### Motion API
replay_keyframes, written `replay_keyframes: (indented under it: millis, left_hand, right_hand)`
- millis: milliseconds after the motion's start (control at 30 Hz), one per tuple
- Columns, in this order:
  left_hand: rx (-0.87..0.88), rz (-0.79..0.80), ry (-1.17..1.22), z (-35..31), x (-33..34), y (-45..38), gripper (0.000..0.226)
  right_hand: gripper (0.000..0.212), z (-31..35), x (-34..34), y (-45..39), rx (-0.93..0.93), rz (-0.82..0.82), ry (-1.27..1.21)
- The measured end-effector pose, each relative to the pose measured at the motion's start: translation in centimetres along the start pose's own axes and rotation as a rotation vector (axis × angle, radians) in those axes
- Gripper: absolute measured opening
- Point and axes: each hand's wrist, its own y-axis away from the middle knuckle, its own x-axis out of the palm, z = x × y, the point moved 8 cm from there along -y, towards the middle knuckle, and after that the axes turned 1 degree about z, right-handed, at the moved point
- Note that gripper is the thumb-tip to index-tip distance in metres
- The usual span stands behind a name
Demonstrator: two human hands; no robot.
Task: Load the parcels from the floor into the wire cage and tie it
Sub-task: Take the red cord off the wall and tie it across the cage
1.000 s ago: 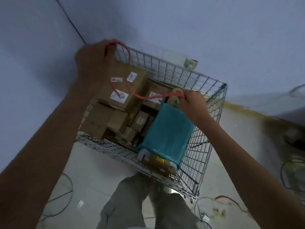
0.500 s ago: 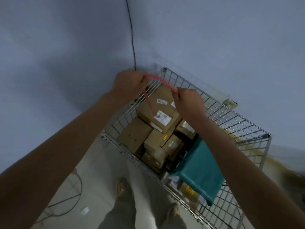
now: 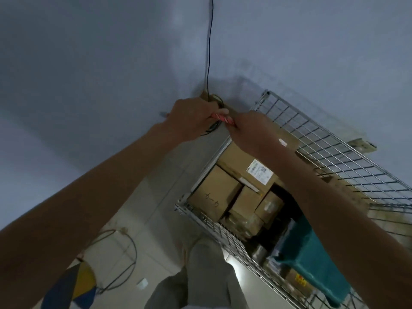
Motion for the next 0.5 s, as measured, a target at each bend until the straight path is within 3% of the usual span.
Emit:
replay_keyframes:
  millis: [100,233,300,367,433,500]
  left_hand:
    - [-0.046,0.118,0.039,3.8,4.6,-1.6,0.065]
    - [-0.112,0.131,0.15,10.6,10.8,-2.7,0.044]
    - [-0.114,0.245,0.171,12.9,15.5,-2.9,0.05]
    - [-0.106,0.332,0.185,15.1,21.0,-3.3,0.039]
    - [-0.105,0.37,0.185,17.3,26.1,-3.7,0.027]
    - [-0.123,0.398,0.196,19.4,30.6,-3.7,0.029]
  right_hand:
    - [0.03,1.0,3.3,-5.2,-0.062,0.03,0.044]
    - [0.053,1.4,10.7,-12.5,-0.069,0.143,0.038]
    - [0.046,1.8,15.0,-15.3,-0.085,0.268,0.088]
    - [0.041,1.6,19.8,-17.8,-0.077,0.412,0.092]
    - [0.039,1.1,24.8,-19.9,-0.06,0.526,0.094]
    - [0.035,1.0,29.8,-21.5,-0.062,0.611,0.065]
